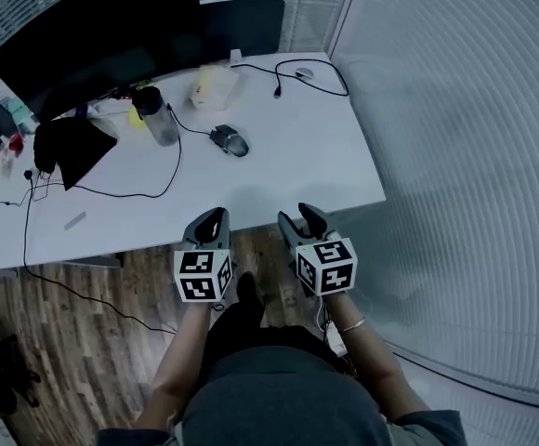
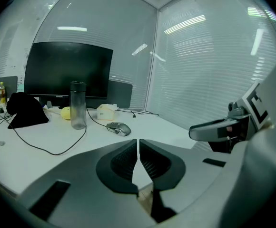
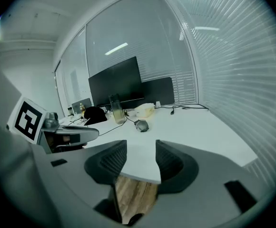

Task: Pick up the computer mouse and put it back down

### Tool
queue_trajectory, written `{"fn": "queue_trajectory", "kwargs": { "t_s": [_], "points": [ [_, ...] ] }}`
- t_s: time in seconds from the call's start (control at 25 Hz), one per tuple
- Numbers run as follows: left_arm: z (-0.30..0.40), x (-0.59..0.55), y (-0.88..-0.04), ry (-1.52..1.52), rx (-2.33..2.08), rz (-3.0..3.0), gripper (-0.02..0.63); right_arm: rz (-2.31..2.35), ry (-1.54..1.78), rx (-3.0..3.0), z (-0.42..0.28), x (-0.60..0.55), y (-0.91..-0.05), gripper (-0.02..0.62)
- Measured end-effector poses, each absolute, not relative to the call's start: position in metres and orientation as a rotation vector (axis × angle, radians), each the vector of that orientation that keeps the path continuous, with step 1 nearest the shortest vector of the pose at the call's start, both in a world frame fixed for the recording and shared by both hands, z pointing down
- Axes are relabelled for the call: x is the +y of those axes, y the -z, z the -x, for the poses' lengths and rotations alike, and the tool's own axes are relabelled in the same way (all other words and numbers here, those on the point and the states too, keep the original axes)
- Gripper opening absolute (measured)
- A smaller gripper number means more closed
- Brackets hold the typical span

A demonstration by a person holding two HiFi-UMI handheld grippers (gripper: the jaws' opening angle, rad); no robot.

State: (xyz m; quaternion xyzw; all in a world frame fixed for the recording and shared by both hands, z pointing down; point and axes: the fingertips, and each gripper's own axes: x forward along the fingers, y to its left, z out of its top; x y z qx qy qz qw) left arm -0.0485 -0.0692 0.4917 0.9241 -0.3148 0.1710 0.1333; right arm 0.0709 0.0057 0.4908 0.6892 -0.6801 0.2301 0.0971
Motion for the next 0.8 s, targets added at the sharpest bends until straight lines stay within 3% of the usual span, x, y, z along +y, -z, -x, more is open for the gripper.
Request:
{"fn": "queue_trajectory", "kwargs": {
  "t_s": [0.8],
  "points": [
    [0.076, -0.156, -0.494, -0.472, -0.985, -2.628, 0.032, -1.886, -0.591, -2.055, -0.052, -0.107, -0.49, 0.224]
  ]
}}
